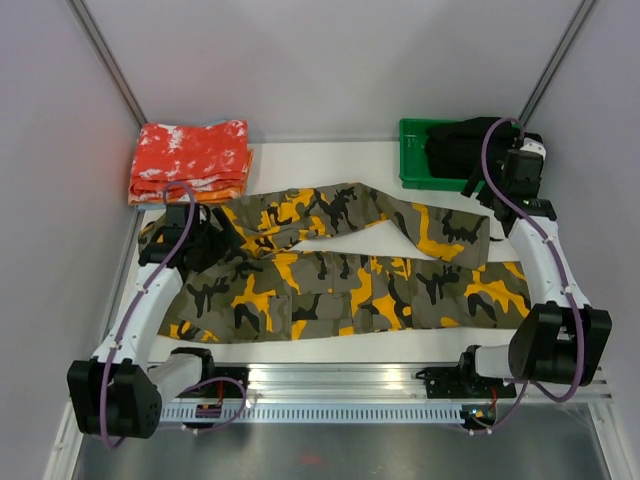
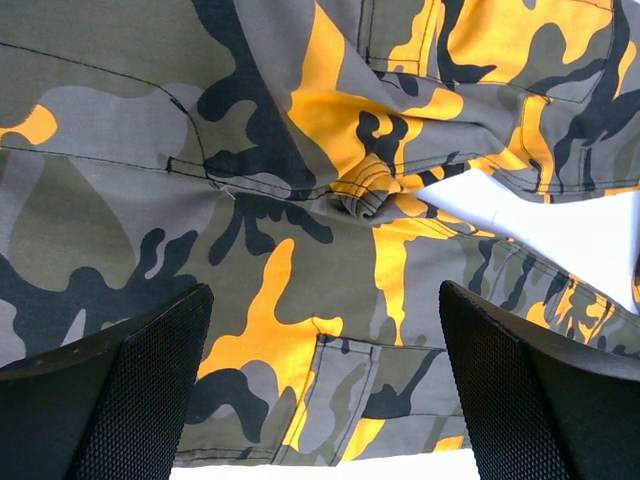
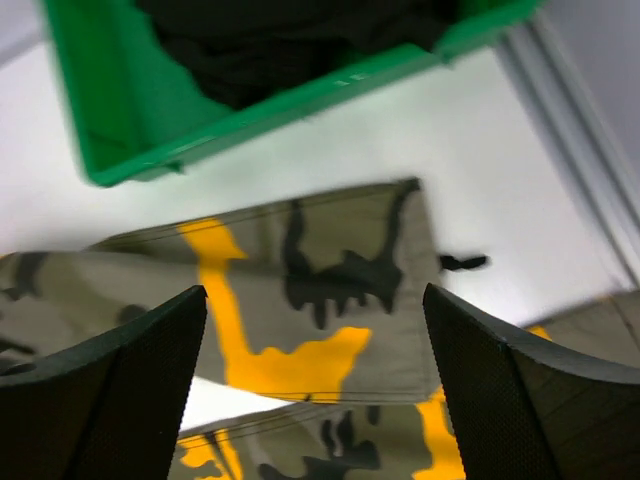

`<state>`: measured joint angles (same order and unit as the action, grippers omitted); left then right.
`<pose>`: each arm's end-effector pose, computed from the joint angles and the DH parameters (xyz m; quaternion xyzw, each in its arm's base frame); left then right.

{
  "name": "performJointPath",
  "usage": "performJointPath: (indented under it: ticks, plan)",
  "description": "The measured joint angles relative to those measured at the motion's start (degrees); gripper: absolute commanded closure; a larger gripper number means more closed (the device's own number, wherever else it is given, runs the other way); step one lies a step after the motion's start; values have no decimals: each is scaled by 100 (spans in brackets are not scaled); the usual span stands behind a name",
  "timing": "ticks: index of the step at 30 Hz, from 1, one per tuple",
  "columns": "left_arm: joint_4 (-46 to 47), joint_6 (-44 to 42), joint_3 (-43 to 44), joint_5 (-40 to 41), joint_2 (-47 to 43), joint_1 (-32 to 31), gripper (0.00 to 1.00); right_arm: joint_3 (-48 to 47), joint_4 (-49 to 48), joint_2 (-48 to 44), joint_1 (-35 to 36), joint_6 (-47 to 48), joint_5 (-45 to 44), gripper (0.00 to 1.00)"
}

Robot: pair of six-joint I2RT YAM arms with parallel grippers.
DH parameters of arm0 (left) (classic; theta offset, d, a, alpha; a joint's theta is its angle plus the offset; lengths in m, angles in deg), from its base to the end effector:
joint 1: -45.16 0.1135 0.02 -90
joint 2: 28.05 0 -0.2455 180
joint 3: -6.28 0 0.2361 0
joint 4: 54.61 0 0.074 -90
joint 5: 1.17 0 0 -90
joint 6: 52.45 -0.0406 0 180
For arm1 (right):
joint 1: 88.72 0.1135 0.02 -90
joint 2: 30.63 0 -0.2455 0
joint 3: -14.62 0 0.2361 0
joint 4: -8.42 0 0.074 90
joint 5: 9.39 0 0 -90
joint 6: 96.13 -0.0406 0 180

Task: Fold and stack the trousers
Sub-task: Flatten the trousers out

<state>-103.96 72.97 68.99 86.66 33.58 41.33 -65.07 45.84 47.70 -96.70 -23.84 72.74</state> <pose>0.2151 -0.0159 0.2485 -0.2478 0.9008 -0.1363 0.3295 0.2950 -0.0470 0.2923 0.2280 0.8600 -0.0226 0.4560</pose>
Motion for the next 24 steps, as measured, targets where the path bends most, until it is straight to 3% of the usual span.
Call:
performJointPath:
  ticks: [2,5,6,9,14,21,24]
  plan:
    - [24,4,-4,-109,22,0,12,-2,-122,-66,105,-31,302,13]
    - [151,-31,-7,-337,22,-63,18,-2,-302,155,446,-61,411,40]
    - [173,-42,17,-358,26,-155,20,-2,-350,291,516,-85,422,56]
    - [175,-129,258,-337,125,-577,30,70,-476,973,568,-264,350,72]
    - [380,-240,979,-236,726,-1438,55,402,-420,1851,533,-476,142,88]
    - [737,-247,2020,-61,2479,-2566,66,452,-542,2267,492,-516,-61,100]
    - [800,-234,2378,138,3182,-2852,80,433,-627,2483,376,-586,-59,100]
